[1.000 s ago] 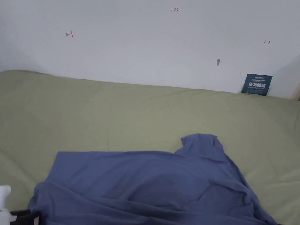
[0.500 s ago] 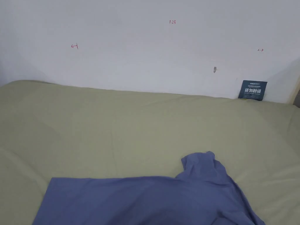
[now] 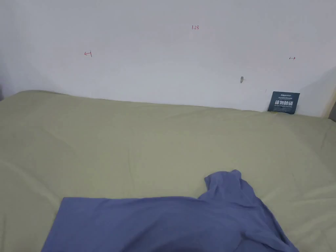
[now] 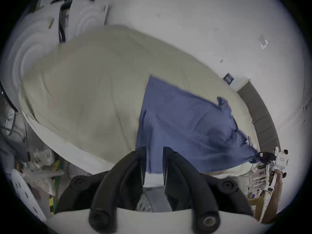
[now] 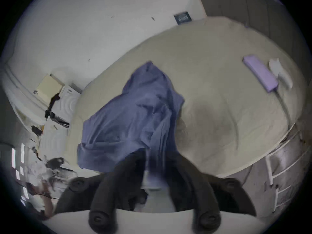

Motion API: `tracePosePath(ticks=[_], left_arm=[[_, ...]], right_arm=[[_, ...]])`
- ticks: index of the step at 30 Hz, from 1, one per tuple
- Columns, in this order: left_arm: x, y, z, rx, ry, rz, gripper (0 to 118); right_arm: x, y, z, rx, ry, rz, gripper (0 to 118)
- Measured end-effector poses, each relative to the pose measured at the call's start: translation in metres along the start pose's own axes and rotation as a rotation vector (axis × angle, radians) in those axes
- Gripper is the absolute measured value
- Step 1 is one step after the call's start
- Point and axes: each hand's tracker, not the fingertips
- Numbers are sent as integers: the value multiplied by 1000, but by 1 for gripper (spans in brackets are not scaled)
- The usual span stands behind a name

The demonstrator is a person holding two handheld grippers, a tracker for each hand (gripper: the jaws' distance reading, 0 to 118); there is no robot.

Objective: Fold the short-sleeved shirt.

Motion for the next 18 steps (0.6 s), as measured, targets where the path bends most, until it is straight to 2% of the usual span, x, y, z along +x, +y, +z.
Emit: tracePosePath(ticks=[3, 5, 7, 10, 11, 13, 14, 15, 16, 18], left_arm=[[27, 12, 20, 67, -35, -73, 21], [41, 16, 25, 93, -74, -80, 21], [59, 16, 29, 136, -102, -103, 21], [91, 11, 31, 195, -19, -167, 21], [102, 7, 30, 214, 22, -201, 21], [128, -3, 29, 231, 89, -271, 21], [142, -10, 27, 236, 103, -314, 19], [156, -19, 24, 240, 115, -345, 12], [168, -28, 21, 251, 109, -374, 3], [182, -46, 13, 263, 98, -376, 0]], right_arm=[[-15, 6, 24, 82, -121, 94, 78], [-23, 5, 35, 131, -210, 114, 79], [-33, 3, 43, 165, -228, 135, 79], [-73, -9, 54, 196, -265, 265, 78], [-84, -13, 55, 220, -287, 299, 75], [-115, -28, 53, 252, -303, 394, 60], [-131, -36, 51, 261, -304, 442, 46], [-140, -44, 42, 283, -290, 459, 10], [-150, -51, 35, 286, -266, 482, 3], [-165, -66, 21, 296, -227, 452, 2]])
